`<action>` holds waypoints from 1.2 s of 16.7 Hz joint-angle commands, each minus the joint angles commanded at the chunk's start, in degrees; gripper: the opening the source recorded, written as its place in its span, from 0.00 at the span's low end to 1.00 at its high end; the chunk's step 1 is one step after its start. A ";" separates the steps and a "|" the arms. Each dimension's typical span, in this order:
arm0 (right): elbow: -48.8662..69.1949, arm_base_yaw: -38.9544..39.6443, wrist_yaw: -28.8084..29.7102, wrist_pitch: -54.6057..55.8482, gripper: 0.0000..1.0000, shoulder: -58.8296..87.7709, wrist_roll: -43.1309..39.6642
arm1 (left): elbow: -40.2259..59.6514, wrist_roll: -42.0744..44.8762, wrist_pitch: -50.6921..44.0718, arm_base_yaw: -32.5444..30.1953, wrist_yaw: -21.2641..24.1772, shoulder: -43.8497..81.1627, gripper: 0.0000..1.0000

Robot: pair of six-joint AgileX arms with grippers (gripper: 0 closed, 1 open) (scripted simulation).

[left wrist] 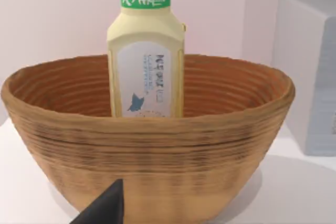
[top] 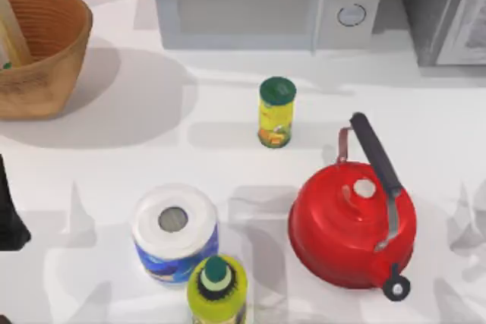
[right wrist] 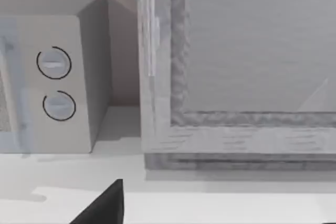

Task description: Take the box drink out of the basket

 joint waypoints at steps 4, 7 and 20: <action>0.00 0.00 0.00 0.00 1.00 0.00 0.00 | 0.33 -0.27 0.91 0.13 0.23 1.59 1.00; 0.00 0.00 0.00 0.00 1.00 0.00 0.00 | 2.34 -0.82 5.25 0.64 1.10 7.49 1.00; 0.00 0.00 0.00 0.00 1.00 0.00 0.00 | 23.09 0.13 46.85 5.46 7.96 64.54 1.00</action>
